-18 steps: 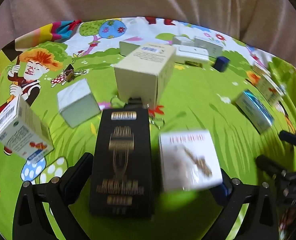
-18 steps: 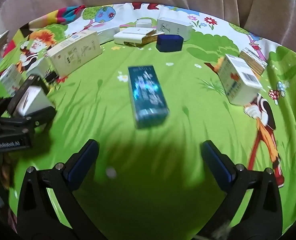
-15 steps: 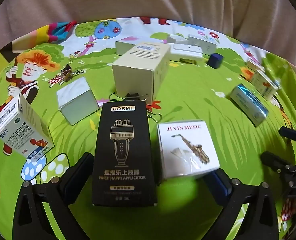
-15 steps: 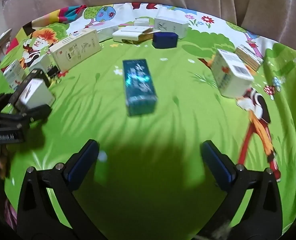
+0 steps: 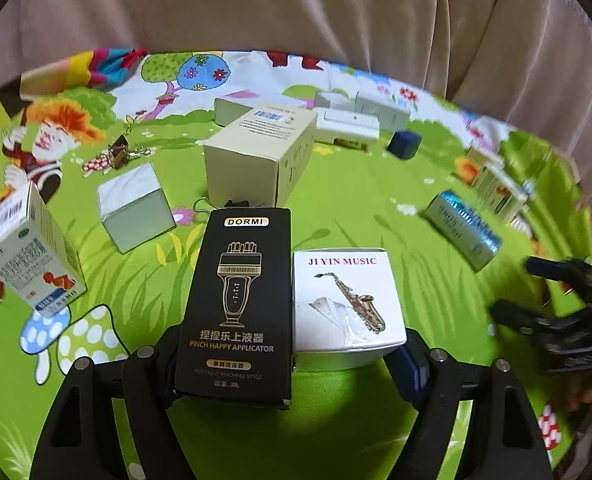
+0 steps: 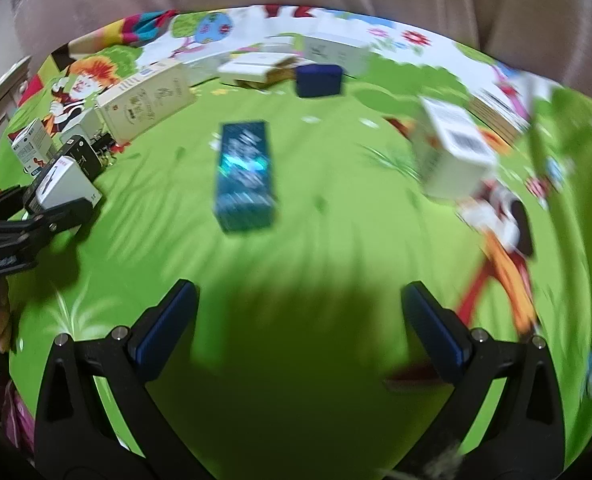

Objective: Organize rigid objects
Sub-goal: 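Grasp the black DORMI box with the left tool while the right tool grasps the teal box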

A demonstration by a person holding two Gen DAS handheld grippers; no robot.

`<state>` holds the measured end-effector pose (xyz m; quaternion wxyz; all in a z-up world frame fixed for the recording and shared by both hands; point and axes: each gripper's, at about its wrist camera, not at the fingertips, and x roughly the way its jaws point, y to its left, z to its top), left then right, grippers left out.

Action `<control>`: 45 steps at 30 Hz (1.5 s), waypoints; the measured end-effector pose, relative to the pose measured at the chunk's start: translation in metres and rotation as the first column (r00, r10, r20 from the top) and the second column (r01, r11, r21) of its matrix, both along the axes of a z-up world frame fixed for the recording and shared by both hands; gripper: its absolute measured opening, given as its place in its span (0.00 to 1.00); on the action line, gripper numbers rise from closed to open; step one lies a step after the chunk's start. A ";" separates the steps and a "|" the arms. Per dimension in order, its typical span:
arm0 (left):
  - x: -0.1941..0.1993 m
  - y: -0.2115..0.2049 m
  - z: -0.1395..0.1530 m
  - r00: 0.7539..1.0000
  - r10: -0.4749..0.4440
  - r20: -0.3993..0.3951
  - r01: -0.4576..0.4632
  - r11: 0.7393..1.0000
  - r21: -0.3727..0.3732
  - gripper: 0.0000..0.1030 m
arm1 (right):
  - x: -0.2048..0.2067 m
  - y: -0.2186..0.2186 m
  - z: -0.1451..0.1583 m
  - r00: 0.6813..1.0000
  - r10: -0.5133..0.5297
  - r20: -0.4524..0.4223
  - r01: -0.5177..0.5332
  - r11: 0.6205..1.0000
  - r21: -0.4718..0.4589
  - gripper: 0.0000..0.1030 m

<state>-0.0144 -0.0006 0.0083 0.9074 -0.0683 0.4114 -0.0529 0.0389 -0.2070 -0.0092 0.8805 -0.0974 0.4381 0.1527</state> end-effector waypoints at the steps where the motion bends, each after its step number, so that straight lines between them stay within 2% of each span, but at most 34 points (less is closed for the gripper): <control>1: -0.001 0.005 0.000 1.000 -0.006 -0.002 0.006 1.000 -0.014 0.79 | 0.007 0.007 -0.001 1.000 0.013 0.018 -0.013 1.000 -0.007 1.00; 3: 0.000 0.014 0.001 1.000 -0.012 -0.004 0.011 0.998 -0.065 0.80 | 0.020 0.019 0.000 0.999 0.031 0.011 -0.031 1.000 -0.001 1.00; 6: 0.000 0.027 0.001 0.999 -0.019 0.036 0.024 0.988 -0.151 0.83 | 0.041 0.040 -0.003 0.998 0.070 -0.003 -0.069 0.997 0.017 1.00; 10: 0.002 0.023 0.000 1.000 -0.022 0.007 0.023 0.987 -0.159 0.83 | 0.043 0.041 -0.003 0.997 0.082 -0.009 -0.081 0.997 0.017 1.00; 15: -0.030 0.023 0.017 0.987 -0.050 0.150 0.073 0.986 -0.150 0.83 | 0.035 0.030 -0.001 0.997 0.081 -0.007 -0.080 0.995 0.060 1.00; 18: -0.046 0.027 0.012 0.991 -0.039 0.126 0.059 0.985 -0.159 0.83 | 0.035 0.030 0.000 0.997 0.077 -0.002 -0.077 0.995 0.058 1.00; 21: -0.061 0.029 0.009 0.989 -0.001 0.148 0.015 0.995 -0.096 0.83 | 0.036 0.033 -0.001 0.997 0.078 0.002 -0.078 0.996 0.035 1.00; 24: -0.068 0.031 0.007 0.990 0.022 0.138 -0.022 1.000 -0.002 0.83 | 0.035 0.034 -0.001 0.997 0.079 -0.002 -0.079 0.996 0.032 1.00; 27: -0.071 0.039 0.006 0.986 0.031 0.162 -0.043 0.997 0.068 0.83 | 0.035 0.034 -0.002 0.997 0.078 -0.001 -0.078 0.996 0.032 1.00; 33: -0.048 0.028 0.004 0.993 0.052 0.106 -0.071 0.980 0.187 0.83 | 0.035 0.033 -0.002 0.997 0.077 0.001 -0.077 0.997 0.031 1.00; 39: -0.023 0.023 -0.004 0.995 0.095 0.025 -0.098 0.976 0.193 0.83 | 0.035 0.034 -0.002 0.997 0.076 0.000 -0.076 0.997 0.030 1.00; 45: 0.000 0.001 -0.005 1.000 0.024 0.000 -0.024 0.979 0.202 0.83 | 0.035 0.034 -0.002 0.997 0.076 0.001 -0.076 0.997 0.030 1.00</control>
